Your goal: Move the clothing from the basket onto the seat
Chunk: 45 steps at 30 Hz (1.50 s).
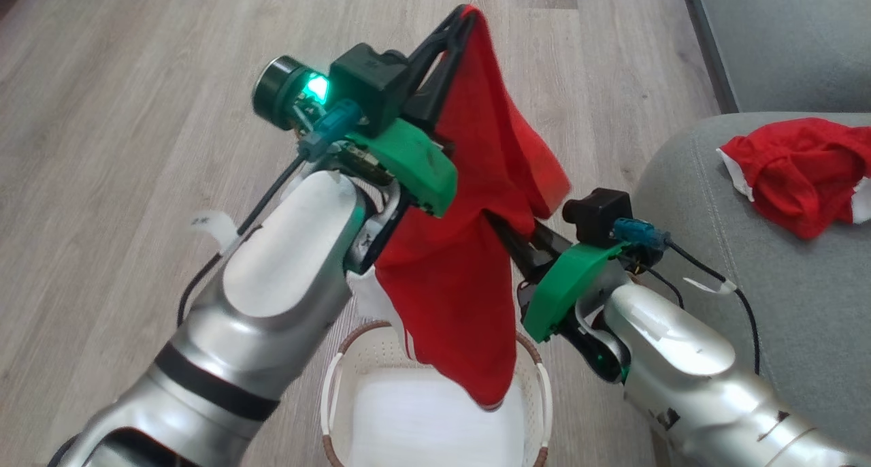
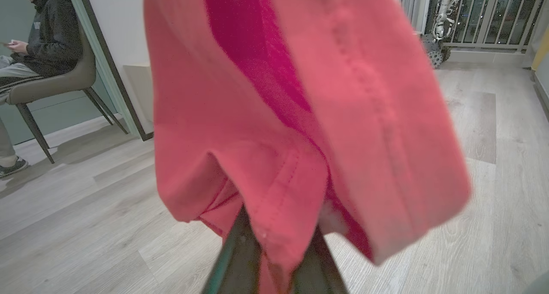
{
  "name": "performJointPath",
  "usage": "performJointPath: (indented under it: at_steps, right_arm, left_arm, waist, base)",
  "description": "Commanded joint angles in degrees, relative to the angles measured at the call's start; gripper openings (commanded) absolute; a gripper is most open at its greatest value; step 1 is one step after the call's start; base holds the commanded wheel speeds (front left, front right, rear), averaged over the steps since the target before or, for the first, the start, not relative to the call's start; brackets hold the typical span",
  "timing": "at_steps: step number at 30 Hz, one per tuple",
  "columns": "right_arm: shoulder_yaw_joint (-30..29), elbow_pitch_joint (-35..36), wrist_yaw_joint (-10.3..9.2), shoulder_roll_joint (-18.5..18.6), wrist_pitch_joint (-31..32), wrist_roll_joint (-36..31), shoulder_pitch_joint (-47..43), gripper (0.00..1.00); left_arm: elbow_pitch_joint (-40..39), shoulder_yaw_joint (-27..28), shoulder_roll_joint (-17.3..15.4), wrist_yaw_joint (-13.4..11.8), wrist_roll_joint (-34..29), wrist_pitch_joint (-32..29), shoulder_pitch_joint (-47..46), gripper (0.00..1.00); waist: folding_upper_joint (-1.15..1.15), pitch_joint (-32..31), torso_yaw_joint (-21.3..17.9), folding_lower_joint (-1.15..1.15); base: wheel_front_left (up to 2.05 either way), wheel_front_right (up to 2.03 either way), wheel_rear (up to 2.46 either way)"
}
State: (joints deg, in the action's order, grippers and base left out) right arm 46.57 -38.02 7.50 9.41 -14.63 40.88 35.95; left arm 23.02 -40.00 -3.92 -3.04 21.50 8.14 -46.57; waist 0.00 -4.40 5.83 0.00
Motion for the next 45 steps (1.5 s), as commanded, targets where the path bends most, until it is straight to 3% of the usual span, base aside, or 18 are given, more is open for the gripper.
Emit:
performJointPath:
  at_steps: [1,12,13,14,15,16,17,34,45]
  right_arm:
    - [-0.63,1.95,-0.01,-0.11,-0.37,-0.66,1.22,0.00]
    - [-8.48,9.83,-0.01,1.21,-0.37,-7.15,-3.13,0.00]
    - [-9.21,10.68,-0.01,1.39,-0.37,-7.50,-3.36,0.00]
    - [-9.89,11.47,-0.01,1.67,-0.37,-7.83,-3.55,0.00]
    - [-10.47,12.18,-0.01,1.97,-0.37,-8.19,-3.67,0.00]
    - [-11.03,12.82,-0.01,2.28,-0.37,-8.48,-3.76,0.00]
    - [-11.59,13.38,-0.01,2.60,-0.37,-8.65,-3.80,0.00]
    - [-18.07,17.45,-0.01,10.36,-0.37,-11.66,-2.56,0.00]
    - [-21.07,20.11,-0.01,14.19,0.57,-11.46,-3.33,0.00]
  left_arm:
    - [-1.20,2.53,-1.69,-0.32,0.26,-0.23,-2.39,0.00]
    - [2.60,4.99,-4.67,-2.19,2.69,1.19,2.51,0.00]
    - [2.85,5.14,-4.91,-2.38,2.82,1.59,3.11,0.17]
    - [3.13,5.12,-5.09,-2.41,2.92,1.87,3.75,0.41]
    - [3.41,5.06,-5.33,-2.44,2.99,2.09,4.45,0.49]
    - [3.57,4.97,-5.49,-2.43,3.05,2.41,5.11,0.81]
    - [3.64,4.87,-5.58,-2.32,3.18,2.78,5.83,1.00]
    - [1.76,0.61,-4.19,-0.85,1.51,6.61,15.60,1.00]
    - [2.09,-1.56,-1.80,0.18,1.13,6.80,16.68,1.00]
  waist:
    - [0.00,0.07,-0.12,0.00]
    - [0.00,0.94,-3.38,0.00]
    - [0.00,1.06,-3.88,0.00]
    - [0.00,1.15,-4.31,0.00]
    - [0.00,1.23,-4.89,0.00]
    - [0.00,1.33,-5.39,0.00]
    - [0.00,1.44,-5.98,0.00]
    - [0.00,3.89,-19.18,0.00]
    - [0.00,6.92,-27.37,0.00]
  base:
    - [0.00,0.00,0.00]
    - [0.00,0.00,0.00]
    - [0.00,0.00,0.00]
    - [0.00,0.00,0.00]
    - [0.00,0.00,0.00]
    - [0.00,0.00,0.00]
    - [0.00,0.00,0.00]
    - [0.00,0.00,0.00]
    - [0.00,0.00,0.00]
